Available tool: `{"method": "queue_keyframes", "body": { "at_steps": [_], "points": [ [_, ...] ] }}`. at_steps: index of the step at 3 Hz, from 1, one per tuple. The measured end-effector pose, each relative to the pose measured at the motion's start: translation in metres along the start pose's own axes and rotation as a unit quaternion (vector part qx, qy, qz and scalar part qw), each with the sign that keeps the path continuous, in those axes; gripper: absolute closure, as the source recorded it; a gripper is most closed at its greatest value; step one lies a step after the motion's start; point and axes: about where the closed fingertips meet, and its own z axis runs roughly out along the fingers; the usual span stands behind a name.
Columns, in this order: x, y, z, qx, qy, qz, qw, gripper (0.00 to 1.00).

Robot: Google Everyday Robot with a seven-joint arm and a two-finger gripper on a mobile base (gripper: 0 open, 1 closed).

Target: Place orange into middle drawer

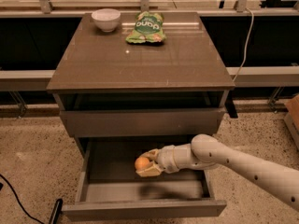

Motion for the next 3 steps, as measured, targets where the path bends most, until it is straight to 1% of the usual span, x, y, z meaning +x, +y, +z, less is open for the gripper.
{"method": "queue_keyframes", "body": {
  "at_steps": [1,2,3],
  "points": [
    [0.019,-0.013,0.01,0.03,0.009,-0.034,0.9989,1.0],
    [0.049,-0.035,0.023,0.075,0.023,-0.09,0.9929,1.0],
    [0.066,-0.049,0.032,0.093,0.035,-0.119,0.9879,1.0]
  ]
}}
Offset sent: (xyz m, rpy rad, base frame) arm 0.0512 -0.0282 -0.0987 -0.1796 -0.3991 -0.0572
